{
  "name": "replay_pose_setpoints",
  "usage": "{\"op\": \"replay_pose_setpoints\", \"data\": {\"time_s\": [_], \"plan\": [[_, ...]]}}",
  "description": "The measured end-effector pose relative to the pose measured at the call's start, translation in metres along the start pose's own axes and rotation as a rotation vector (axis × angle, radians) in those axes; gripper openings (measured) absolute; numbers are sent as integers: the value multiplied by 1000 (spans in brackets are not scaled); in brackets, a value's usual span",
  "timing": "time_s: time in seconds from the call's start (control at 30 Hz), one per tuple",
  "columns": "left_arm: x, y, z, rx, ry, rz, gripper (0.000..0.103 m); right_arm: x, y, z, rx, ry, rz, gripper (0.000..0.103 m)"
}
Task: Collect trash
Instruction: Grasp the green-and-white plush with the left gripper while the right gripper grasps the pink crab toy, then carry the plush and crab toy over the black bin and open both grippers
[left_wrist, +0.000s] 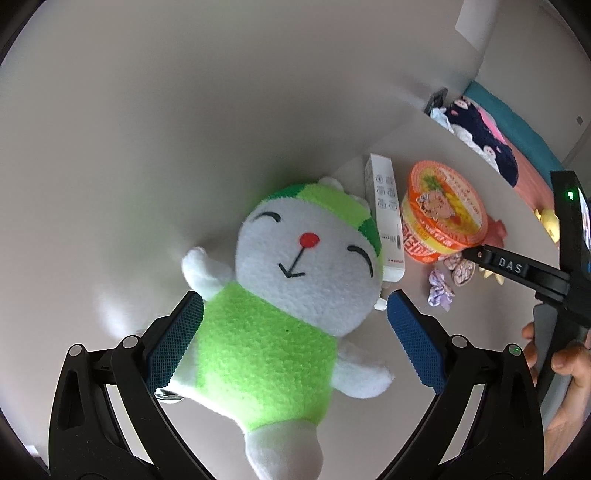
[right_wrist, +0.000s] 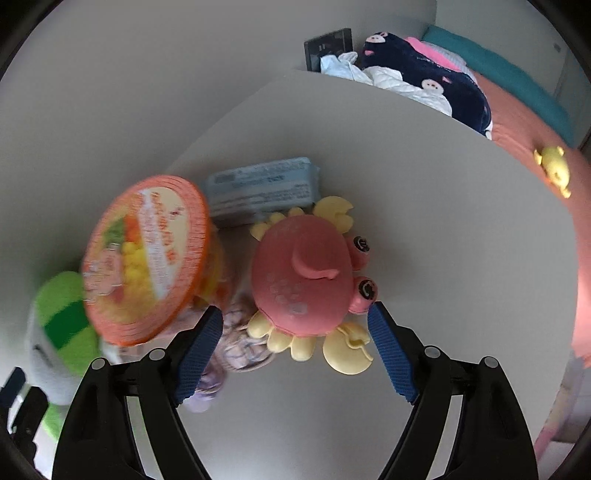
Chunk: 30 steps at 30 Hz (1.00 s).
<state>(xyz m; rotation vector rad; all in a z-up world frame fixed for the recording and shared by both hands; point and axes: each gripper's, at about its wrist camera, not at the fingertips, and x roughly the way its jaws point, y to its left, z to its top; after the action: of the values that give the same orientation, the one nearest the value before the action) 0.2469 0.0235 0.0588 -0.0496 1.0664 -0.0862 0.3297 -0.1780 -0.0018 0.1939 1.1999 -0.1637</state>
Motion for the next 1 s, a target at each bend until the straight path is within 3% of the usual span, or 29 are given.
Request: {"op": "replay_pose_setpoints", "data": {"time_s": [0.1, 0.23, 0.33, 0.4, 0.5, 0.57, 0.63, 1.0], "plan": [[8, -2, 0, 5, 14, 11, 97, 3, -9, -2, -21, 8, 3, 61], [24, -8, 0, 33, 43, 63, 97, 3, -7, -7, -56, 7, 4, 59], [25, -12, -2, 55, 28, 86, 97, -13, -7, -13, -68, -40, 7, 48], [25, -13, -4, 64, 24, 95, 82, -19, -11, -18, -56, -19, 78, 47], [19, -12, -9, 68, 8, 83, 57, -24, -18, -26, -52, -18, 81, 40], [9, -10, -11, 58, -10, 68, 48, -26, -25, -33, -41, -6, 111, 36], [-1, -7, -14, 43, -19, 29, 44, -32, -31, -40, -37, -11, 131, 21], [-84, -32, -34, 90, -133, -69, 42, -84, -56, -64, -12, -32, 247, 21]]}}
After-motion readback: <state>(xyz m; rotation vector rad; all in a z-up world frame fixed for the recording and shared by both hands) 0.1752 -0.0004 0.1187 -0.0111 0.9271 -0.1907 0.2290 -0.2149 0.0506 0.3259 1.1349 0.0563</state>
